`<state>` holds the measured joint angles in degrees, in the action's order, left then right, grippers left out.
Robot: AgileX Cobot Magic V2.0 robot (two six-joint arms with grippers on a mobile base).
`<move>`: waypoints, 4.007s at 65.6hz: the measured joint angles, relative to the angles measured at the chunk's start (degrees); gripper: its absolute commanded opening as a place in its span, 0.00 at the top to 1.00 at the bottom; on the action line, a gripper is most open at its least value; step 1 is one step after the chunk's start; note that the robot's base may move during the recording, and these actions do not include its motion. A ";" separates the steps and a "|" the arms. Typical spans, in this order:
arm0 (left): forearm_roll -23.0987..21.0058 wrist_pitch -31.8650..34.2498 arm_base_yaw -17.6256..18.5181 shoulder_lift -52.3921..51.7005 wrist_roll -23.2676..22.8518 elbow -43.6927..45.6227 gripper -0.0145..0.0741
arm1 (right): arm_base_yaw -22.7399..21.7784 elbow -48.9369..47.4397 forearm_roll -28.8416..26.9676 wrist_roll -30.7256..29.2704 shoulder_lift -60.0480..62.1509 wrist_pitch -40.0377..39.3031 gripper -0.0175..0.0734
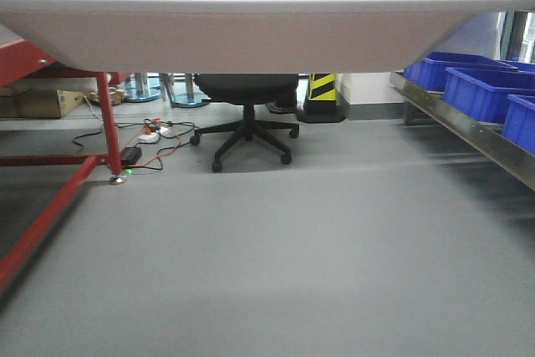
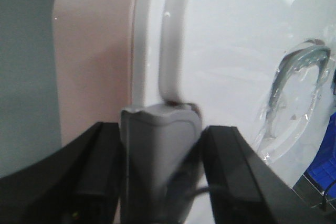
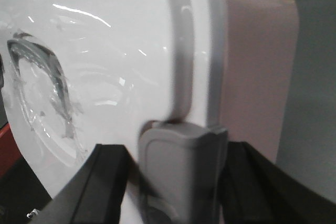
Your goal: Grab white bin and place on right shelf
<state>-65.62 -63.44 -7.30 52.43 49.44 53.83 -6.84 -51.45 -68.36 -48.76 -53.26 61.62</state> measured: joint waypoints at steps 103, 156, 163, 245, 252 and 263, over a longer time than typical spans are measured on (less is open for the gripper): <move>0.00 0.00 0.00 0.00 0.00 0.00 0.63 | 0.00 0.00 0.00 -0.08 0.00 0.00 0.34; 0.00 0.00 0.00 0.00 0.00 0.00 0.63 | 0.00 0.00 0.00 -0.08 0.00 0.00 0.34; 0.00 0.00 0.00 0.00 0.00 0.00 0.63 | 0.00 0.00 0.00 -0.08 0.00 0.00 0.34; 0.00 0.00 0.00 0.00 0.00 0.00 0.63 | 0.00 0.00 0.00 -0.08 0.00 0.00 0.34; 0.00 0.00 0.00 0.00 0.00 0.00 0.63 | 0.00 0.00 0.00 -0.08 0.00 0.00 0.34; 0.00 0.00 0.00 0.00 0.00 0.00 0.63 | 0.00 0.00 0.00 -0.08 0.00 0.00 0.34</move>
<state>-65.62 -63.44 -7.30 52.43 49.44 53.83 -6.84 -51.45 -68.36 -48.84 -53.26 61.62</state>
